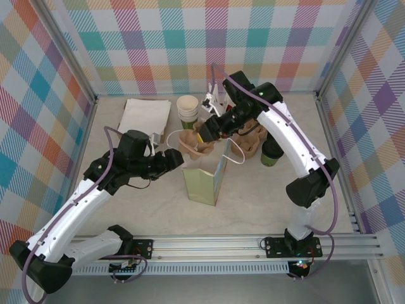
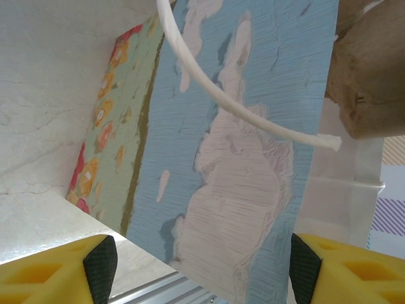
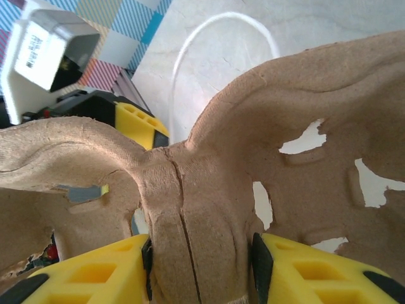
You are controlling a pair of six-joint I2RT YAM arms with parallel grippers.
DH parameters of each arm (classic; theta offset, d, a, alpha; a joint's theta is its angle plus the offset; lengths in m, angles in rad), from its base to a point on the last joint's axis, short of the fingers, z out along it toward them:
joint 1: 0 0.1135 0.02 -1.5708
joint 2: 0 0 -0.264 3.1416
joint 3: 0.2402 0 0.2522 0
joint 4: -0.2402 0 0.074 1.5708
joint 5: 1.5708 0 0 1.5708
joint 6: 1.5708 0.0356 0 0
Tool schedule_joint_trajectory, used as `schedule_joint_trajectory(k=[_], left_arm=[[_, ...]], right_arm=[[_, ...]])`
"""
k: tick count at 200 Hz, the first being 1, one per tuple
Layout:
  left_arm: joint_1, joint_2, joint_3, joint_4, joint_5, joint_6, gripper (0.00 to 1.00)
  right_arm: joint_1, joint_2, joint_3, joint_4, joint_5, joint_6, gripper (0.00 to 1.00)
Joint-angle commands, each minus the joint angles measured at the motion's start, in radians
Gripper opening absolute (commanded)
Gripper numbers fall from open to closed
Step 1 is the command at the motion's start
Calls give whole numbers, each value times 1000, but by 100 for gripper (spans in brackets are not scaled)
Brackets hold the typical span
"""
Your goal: Pack the takeout coffee
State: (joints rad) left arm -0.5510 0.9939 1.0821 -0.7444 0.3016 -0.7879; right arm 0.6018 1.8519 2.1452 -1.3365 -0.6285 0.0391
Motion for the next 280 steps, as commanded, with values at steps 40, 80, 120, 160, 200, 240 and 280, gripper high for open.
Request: schedule_joint_trajectory(k=[40, 80, 120, 160, 200, 240, 280], left_arm=[[8, 5, -9, -52, -31, 35, 71], [9, 11, -3, -43, -19, 41, 72], [8, 21, -1, -40, -11, 50, 73], [8, 32, 2, -37, -3, 55, 73], [8, 36, 5, -28, 13, 63, 73], [7, 46, 10, -17, 39, 72, 73], [8, 58, 24, -28, 21, 81, 73]], right_arm=[[-1, 34, 1, -46, 107, -52, 45], [5, 68, 33, -75, 193, -77, 45], [12, 72, 41, -72, 282, -90, 46], [15, 72, 41, -73, 358, -98, 45], [25, 79, 39, -78, 415, -106, 46], [40, 88, 40, -85, 463, -116, 46], [55, 87, 39, -98, 501, -128, 46]])
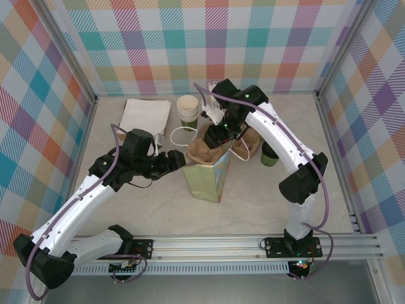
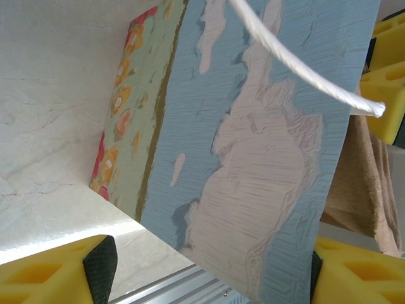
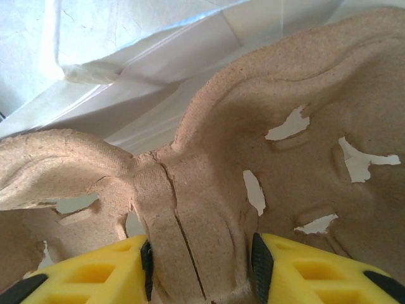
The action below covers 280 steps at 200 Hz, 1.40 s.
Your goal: Pack the takeout coffee
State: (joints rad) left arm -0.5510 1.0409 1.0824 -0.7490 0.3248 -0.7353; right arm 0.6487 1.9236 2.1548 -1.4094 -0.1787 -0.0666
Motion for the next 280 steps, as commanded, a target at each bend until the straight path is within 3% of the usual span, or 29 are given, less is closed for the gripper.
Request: schedule_joint_trajectory(k=[1, 54, 238, 280], left_arm=[[8, 10, 24, -24, -4, 28, 73], [7, 27, 54, -37, -63, 29, 72], [6, 88, 77, -75, 58, 128, 74], [6, 85, 90, -72, 29, 116, 75]], right_arm=[[9, 15, 30, -25, 52, -22, 46], [39, 6, 20, -35, 104, -81, 46], [45, 27, 56, -26, 252, -64, 46], [49, 26, 35, -20, 252, -78, 46]])
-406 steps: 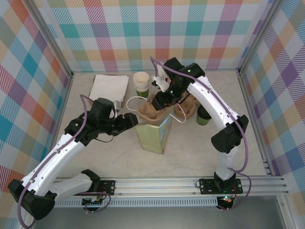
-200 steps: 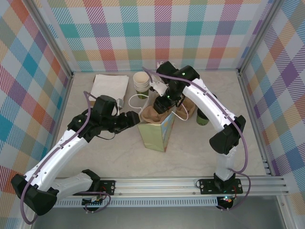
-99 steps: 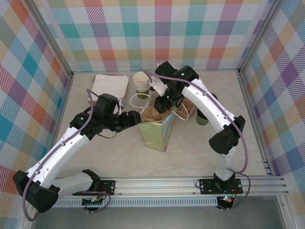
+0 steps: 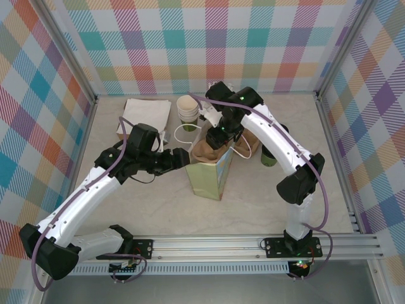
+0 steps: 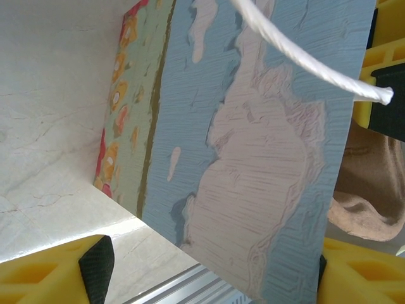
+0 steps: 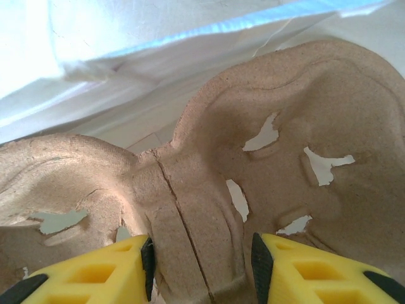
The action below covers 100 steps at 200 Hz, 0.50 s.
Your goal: Pack the takeout coffee
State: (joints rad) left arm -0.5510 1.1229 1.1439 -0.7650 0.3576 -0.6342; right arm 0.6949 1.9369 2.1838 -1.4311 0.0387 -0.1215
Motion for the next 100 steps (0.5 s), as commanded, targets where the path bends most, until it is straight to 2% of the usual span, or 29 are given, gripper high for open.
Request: schedule_joint_trajectory(k=[1, 100], left_arm=[[6, 3, 29, -55, -5, 15, 75], [6, 32, 67, -40, -74, -22, 75]], right_arm=[[3, 13, 5, 1, 35, -24, 46], [44, -8, -112, 66, 84, -90, 45]])
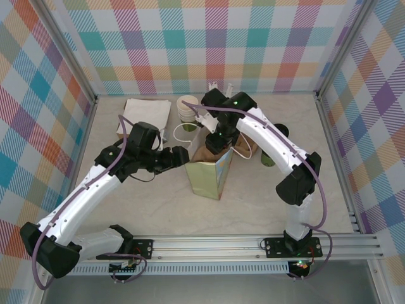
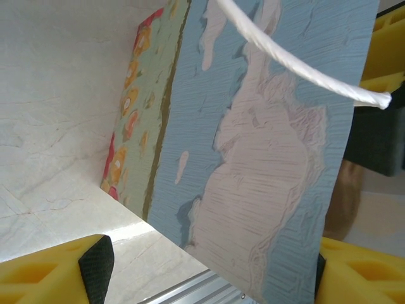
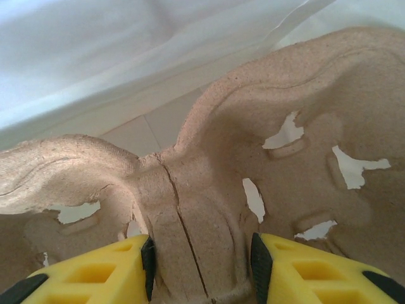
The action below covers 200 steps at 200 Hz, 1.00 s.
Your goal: Pack the takeout coffee
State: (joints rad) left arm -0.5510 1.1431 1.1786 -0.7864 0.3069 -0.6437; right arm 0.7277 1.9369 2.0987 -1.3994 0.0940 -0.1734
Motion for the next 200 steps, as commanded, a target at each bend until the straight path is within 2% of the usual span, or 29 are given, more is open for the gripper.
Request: schedule_joint_trajectory(k=[1, 92, 200], left_arm=[[6, 14, 32, -18, -22, -13, 75], [8, 50, 61, -1, -20, -7, 73], [6, 79, 83, -37, -129, -17, 70]], right_arm=[[12, -8, -27, 35, 29, -39, 45], [45, 17, -53, 78, 21, -100, 46], [59, -10, -56, 77, 6, -149, 45]])
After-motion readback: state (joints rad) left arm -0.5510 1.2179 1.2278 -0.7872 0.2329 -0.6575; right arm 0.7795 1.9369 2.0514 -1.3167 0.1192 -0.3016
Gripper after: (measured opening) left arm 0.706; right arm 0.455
